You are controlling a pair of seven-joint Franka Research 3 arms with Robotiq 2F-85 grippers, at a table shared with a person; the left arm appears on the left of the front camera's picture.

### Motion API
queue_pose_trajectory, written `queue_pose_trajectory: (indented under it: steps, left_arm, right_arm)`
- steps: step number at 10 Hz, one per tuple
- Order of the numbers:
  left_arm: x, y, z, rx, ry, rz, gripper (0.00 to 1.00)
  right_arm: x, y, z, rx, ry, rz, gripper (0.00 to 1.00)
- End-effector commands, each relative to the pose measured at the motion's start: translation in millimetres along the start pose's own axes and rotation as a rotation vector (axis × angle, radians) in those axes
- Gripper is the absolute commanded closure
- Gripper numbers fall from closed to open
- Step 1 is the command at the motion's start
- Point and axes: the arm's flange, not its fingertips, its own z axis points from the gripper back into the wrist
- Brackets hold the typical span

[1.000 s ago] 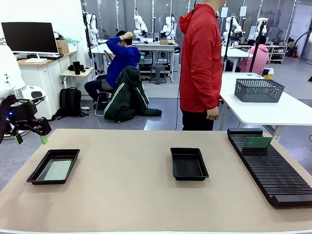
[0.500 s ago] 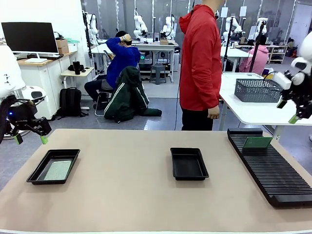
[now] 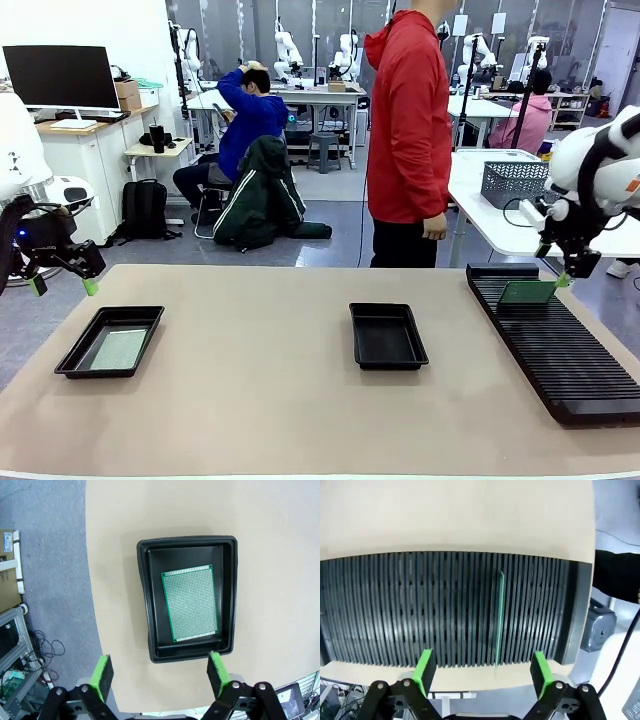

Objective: Inspect and transfer BCBs to ESD trays.
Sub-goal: Pick up the Blank PCB from the PCB Rack and place it in the right ESD tray.

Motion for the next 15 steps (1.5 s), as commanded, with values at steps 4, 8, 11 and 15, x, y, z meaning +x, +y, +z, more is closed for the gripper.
queue_pose_trajectory:
  steps: [4, 8, 11, 15]
  left_arm:
    - [0, 1, -2, 0.004, -0.011, 0.002, 0.00]
    - [0, 1, -2, 0.004, -0.011, 0.002, 0.00]
    - [0, 1, -2, 0.004, -0.011, 0.002, 0.00]
    - [0, 1, -2, 0.004, -0.011, 0.002, 0.00]
  right_arm:
    - [6, -25, -43, 0.007, 0.045, 0.005, 0.00]
    - [1, -28, -58, 0.018, 0.049, -0.033, 0.00]
    - [3, -23, -58, 0.034, 0.038, -0.009, 0.00]
    - [3, -23, -58, 0.034, 0.038, -0.009, 0.00]
